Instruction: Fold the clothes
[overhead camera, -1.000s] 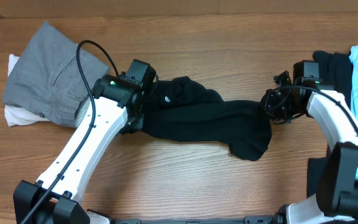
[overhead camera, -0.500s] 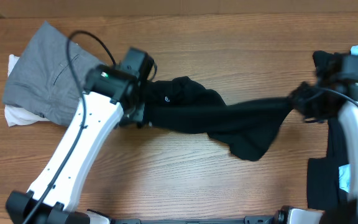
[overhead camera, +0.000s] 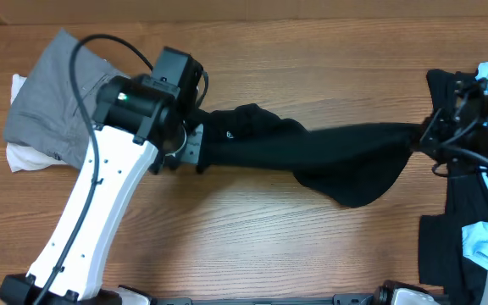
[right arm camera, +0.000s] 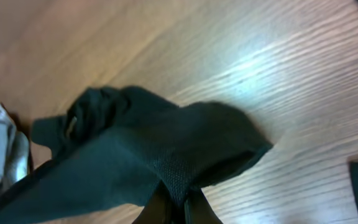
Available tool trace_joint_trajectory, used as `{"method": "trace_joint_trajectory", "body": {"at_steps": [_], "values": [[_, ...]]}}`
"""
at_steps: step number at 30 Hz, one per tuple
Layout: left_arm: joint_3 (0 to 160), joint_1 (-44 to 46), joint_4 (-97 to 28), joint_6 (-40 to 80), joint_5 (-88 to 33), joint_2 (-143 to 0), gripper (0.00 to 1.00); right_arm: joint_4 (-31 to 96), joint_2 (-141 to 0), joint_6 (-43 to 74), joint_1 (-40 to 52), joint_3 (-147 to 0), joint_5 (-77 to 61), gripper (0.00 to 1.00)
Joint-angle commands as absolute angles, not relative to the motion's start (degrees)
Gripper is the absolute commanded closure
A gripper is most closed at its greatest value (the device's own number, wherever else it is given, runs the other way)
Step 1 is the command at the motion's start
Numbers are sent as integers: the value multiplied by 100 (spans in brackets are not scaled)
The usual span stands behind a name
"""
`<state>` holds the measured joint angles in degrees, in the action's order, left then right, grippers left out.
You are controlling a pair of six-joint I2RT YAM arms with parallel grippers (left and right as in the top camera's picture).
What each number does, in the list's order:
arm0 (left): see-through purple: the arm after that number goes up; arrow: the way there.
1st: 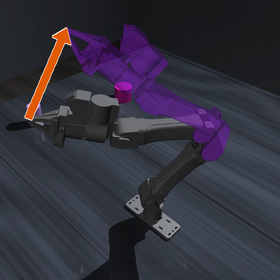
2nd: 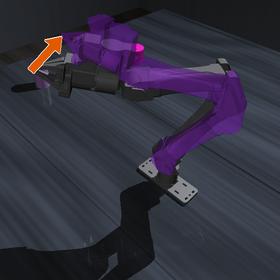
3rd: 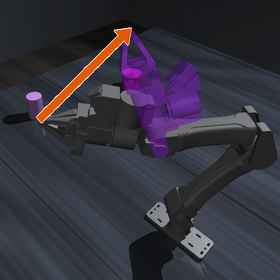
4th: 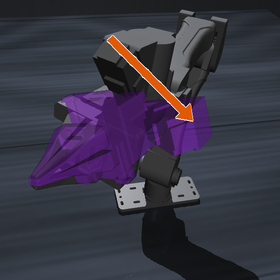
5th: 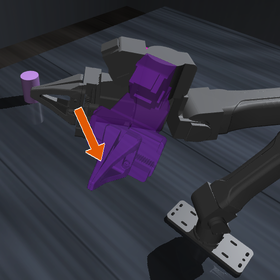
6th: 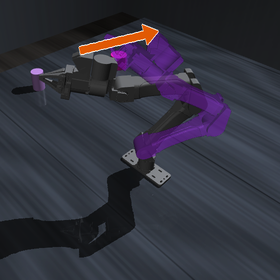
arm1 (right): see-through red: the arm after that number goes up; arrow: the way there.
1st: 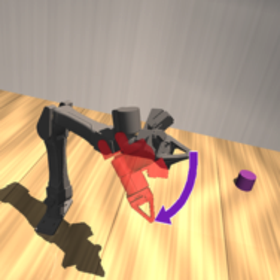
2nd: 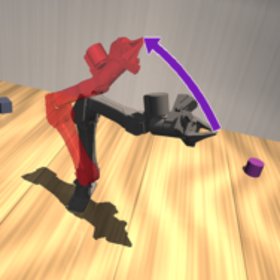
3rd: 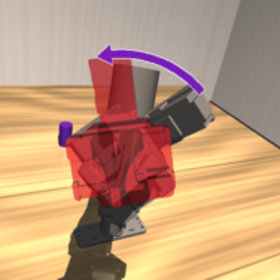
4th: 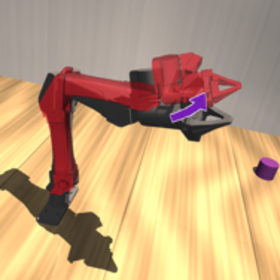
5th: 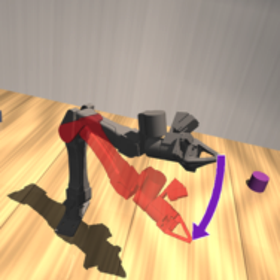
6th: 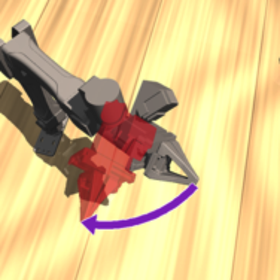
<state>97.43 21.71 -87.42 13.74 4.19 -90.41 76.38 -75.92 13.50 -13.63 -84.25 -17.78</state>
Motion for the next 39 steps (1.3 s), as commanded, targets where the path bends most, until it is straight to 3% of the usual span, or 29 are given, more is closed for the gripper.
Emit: {"method": "trace_joint_trajectory", "body": {"at_steps": [1, 5, 8, 9, 10, 14, 22, 30, 39], "values": [[8799, 2145, -8390, 1330, 242, -9098, 96, 7616, -7830, 1302, -1153, -8433, -1623, 96], [7481, 2123, -7061, 1328, 248, -9146, 93, 7496, -8298, 1306, -904, -8433, -1590, 96], [6934, 2060, -6173, 1328, 373, -9249, 80, 7345, -8715, 1310, -810, -8433, -1586, 96], [6862, 2018, -5920, 1326, 427, -9299, 66, 7284, -8866, 1317, -810, -8433, -1588, 96], [6851, 1981, -5752, 1319, 473, -9343, 59, 7236, -8991, 1332, -810, -8433, -1592, 96], [6862, 1844, -5328, 1109, 484, -9437, 46, 7126, -9240, 1330, -810, -8433, -1592, 96], [6906, 2099, -6141, 696, -296, -9432, 51, 7109, -9249, 1328, -810, -8433, -1435, 96], [6906, 3072, -5854, 401, 467, -9432, 45, 7087, -9249, 1326, -810, -8433, -1398, 96], [6722, 3459, -5588, -134, 650, -9483, 39, 7083, -9249, 1328, -810, -8433, -1352, 96]]}}
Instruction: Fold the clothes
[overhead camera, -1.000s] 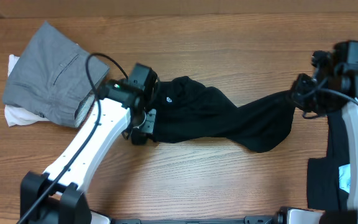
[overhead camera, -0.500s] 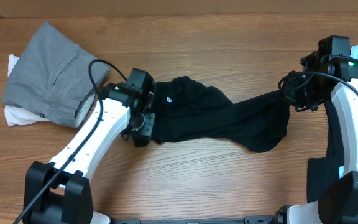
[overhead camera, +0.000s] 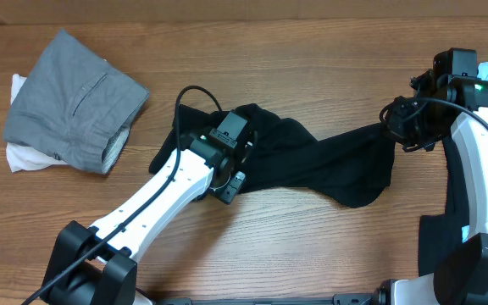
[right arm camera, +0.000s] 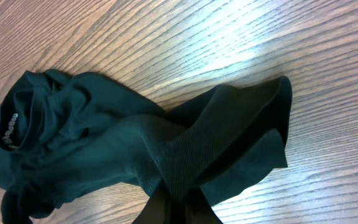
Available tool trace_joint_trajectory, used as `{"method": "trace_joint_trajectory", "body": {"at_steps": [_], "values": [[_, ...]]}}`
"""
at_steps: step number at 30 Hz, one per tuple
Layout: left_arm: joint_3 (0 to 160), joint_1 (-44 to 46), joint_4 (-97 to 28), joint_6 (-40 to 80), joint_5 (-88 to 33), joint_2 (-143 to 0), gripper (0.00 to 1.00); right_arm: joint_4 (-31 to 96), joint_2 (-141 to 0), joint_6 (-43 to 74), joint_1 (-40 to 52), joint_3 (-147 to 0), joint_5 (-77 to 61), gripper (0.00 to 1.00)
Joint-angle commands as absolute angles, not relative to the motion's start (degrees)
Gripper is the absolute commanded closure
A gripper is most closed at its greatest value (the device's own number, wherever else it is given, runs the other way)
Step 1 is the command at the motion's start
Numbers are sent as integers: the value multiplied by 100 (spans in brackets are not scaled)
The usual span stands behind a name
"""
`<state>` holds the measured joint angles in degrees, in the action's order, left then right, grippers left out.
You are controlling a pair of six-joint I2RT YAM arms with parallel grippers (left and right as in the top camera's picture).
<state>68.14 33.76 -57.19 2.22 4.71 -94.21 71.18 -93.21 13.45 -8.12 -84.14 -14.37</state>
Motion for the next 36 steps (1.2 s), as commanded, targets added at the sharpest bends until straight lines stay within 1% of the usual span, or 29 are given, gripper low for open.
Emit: {"method": "trace_joint_trajectory", "body": {"at_steps": [1, 5, 6, 9, 10, 11, 12, 13, 16, 18, 20, 23, 27, 31, 36], "values": [[6661, 3472, -5481, -134, 650, -9515, 37, 7081, -9249, 1328, -810, -8433, -1352, 96], [6539, 3503, -5382, -132, 681, -9660, 39, 7096, -9249, 1328, -810, -8433, -1352, 96], [6539, 3492, -5369, -108, 845, -9675, 36, 7100, -9249, 1328, -810, -8433, -1352, 96], [6541, 3280, -5137, 161, 1734, -9679, 13, 7089, -9249, 1328, -810, -8433, -1352, 96], [6541, 3144, -5033, 268, 1979, -9679, 10, 7083, -9249, 1328, -810, -8433, -1352, 96], [6541, 2967, -4928, 301, 2078, -9684, 9, 7083, -9249, 1328, -810, -8433, -1354, 96], [6541, 2762, -4842, 301, 2073, -9688, 10, 7085, -9249, 1328, -810, -8433, -1354, 96], [6541, 2534, -4788, 301, 1997, -9688, 13, 7096, -9249, 1328, -810, -8433, -1354, 96], [6558, 1839, -4829, 266, 1422, -9686, 34, 7146, -9249, 1326, -810, -8433, -1352, 96], [6617, 1557, -5004, 252, 851, -9684, 39, 7179, -9249, 1326, -810, -8433, -1352, 96], [6692, 1441, -5170, 252, 429, -9655, 40, 7185, -9249, 1326, -810, -8433, -1352, 96], [6869, 1479, -5212, 104, 283, -9531, 37, 7179, -9249, 1323, -810, -8433, -1350, 96], [7494, 1815, -5487, -51, 285, -9244, 33, 7183, -9249, 1328, -810, -8433, -1288, 96], [7782, 2390, -5690, -180, 320, -9054, 28, 7207, -9249, 1328, -810, -8433, -1286, 96], [7330, 2956, -5594, -108, 596, -9231, 32, 7179, -9249, 1328, -810, -8433, -1286, 96]]}}
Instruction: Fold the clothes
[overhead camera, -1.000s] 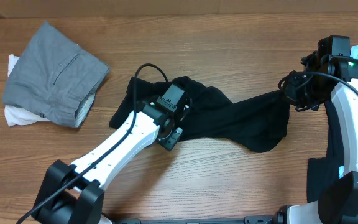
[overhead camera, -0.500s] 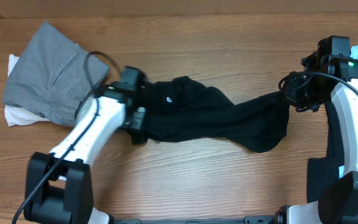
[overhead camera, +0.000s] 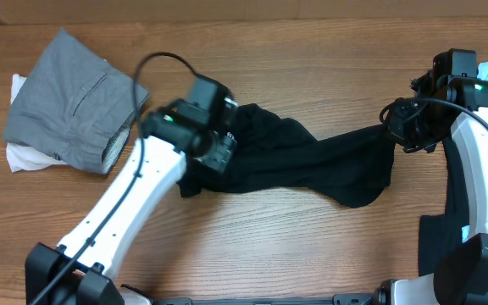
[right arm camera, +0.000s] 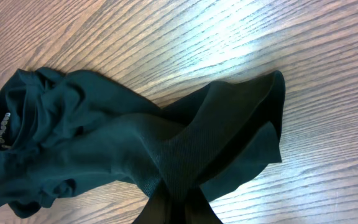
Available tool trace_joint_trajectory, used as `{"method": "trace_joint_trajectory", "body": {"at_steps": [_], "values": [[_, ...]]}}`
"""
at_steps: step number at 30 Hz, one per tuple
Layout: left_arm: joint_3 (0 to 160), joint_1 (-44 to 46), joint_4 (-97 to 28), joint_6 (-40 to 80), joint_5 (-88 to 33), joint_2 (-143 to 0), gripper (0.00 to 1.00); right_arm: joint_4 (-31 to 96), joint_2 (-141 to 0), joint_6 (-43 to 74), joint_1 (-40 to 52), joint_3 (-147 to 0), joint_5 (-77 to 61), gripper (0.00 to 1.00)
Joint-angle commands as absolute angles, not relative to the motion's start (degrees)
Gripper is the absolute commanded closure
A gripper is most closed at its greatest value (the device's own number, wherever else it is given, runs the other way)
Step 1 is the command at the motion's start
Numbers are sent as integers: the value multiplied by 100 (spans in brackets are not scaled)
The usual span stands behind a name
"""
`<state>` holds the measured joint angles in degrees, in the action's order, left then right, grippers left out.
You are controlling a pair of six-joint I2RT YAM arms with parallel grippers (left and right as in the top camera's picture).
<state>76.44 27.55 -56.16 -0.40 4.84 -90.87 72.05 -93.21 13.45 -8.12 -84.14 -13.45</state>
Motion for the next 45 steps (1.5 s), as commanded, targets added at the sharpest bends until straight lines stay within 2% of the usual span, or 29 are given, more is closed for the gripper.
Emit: {"method": "trace_joint_trajectory", "body": {"at_steps": [1, 6, 15, 17, 20, 24, 28, 32, 39, 45], "values": [[7175, 3030, -5513, -95, 596, -9286, 34, 7170, -9249, 1328, -810, -8433, -1286, 96], [6490, 3304, -4963, -67, 707, -9690, 35, 7161, -9249, 1328, -810, -8433, -1286, 96], [6375, 3304, -4364, -196, 985, -10337, 45, 7164, -9249, 1326, -810, -8433, -1286, 96], [6375, 3304, -4333, -196, 985, -10412, 55, 7164, -9249, 1326, -810, -8433, -1286, 96], [6388, 3304, -4344, -158, 982, -10412, 78, 7164, -9249, 1328, -810, -8433, -1286, 96], [6626, 3304, -4624, 49, 943, -10403, 96, 7164, -9249, 1326, -810, -8433, -1286, 96], [7153, 3297, -5365, 130, 1013, -10298, 96, 7166, -9249, 1328, -810, -8433, -1251, 96], [7955, 3297, -6416, 268, 1619, -10060, 96, 7194, -9236, 1328, -932, -8453, -1140, 96], [10243, 3299, -8117, 298, 2250, -9470, 96, 7717, -8770, 1168, -1284, -9000, -1146, 96], [12438, 3317, -8569, 296, 2220, -9032, 96, 8438, -7955, 1173, -1284, -10051, -1160, 96]]}}
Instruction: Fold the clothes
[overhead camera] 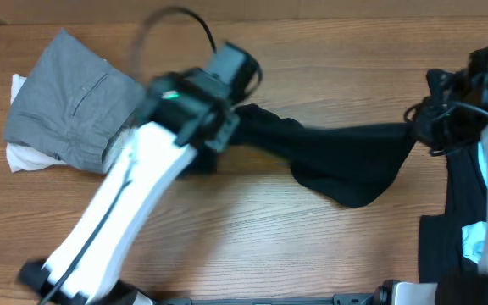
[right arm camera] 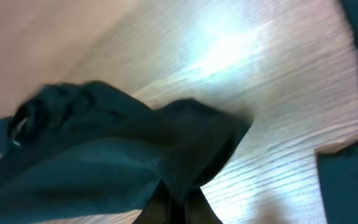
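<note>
A black garment (overhead camera: 346,157) stretches across the middle of the table, pulled fairly straight, with a loose lobe sagging toward the front. My right gripper (overhead camera: 419,131) is shut on its right end; in the right wrist view the dark cloth (right arm camera: 123,155) runs from the pinched fingertips of that gripper (right arm camera: 179,210) out over the wood. My left arm is motion-blurred, and its gripper (overhead camera: 214,140) sits over the garment's left end. The arm hides that end and the jaws.
Folded grey trousers (overhead camera: 70,102) lie at the far left on a white cloth (overhead camera: 24,157). More dark clothes (overhead camera: 460,220) with a light blue piece are heaped at the right edge. Bare wood (overhead camera: 252,229) shows in front of the garment.
My right gripper has shifted to the right with the cloth end, and the garment is now drawn straighter. The left arm has swung toward the far side and is blurred.
At first the garment was stretched between both grippers. Then my right gripper stood further left, the cloth lay slack on the table, and my left arm sat low at its left end. The left arm then shifted over that end. Now the garment is stretched again.
</note>
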Available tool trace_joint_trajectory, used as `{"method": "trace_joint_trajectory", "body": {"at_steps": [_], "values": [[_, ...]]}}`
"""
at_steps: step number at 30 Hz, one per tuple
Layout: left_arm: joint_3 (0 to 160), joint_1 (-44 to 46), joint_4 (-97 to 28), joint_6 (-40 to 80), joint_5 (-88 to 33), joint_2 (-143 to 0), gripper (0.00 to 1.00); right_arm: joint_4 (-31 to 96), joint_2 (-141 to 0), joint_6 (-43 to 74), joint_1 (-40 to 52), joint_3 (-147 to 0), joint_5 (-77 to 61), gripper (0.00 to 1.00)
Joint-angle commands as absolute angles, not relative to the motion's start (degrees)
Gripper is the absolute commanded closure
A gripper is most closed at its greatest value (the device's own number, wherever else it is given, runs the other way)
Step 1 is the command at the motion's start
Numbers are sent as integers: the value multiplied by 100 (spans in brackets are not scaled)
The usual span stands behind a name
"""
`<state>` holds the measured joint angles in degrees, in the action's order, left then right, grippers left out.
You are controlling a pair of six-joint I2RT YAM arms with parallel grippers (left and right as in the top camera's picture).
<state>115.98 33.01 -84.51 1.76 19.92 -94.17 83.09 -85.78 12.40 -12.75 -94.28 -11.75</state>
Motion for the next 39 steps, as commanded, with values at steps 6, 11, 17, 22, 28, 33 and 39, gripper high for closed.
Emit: {"method": "trace_joint_trajectory", "body": {"at_steps": [6, 11, 17, 22, 28, 33, 39], "values": [[14459, 3354, -9371, 80, 1876, -8735, 96, 9098, -7352, 1243, -1284, -11511, -1557, 96], [15463, 3642, -9657, -126, 1594, -8329, 96, 9706, -7194, 1251, -1282, -12899, -1750, 96], [16153, 3789, -9607, -384, 797, -7592, 96, 9703, -6884, 1691, -1278, -14057, -1822, 96], [16007, 3785, -9679, -370, 934, -7258, 96, 9706, -6873, 1758, -1278, -14156, -2257, 96], [15076, 3785, -9653, -268, 1647, -7474, 96, 9699, -6997, 1761, -1278, -13878, -2285, 96], [14331, 3721, -8700, -727, 2158, -8503, 96, 9240, -7911, 1658, -1275, -13614, -2220, 96], [14370, 2792, -7402, -1367, 1562, -10412, 96, 8250, -9703, 1605, -1120, -13611, -2287, 96]]}}
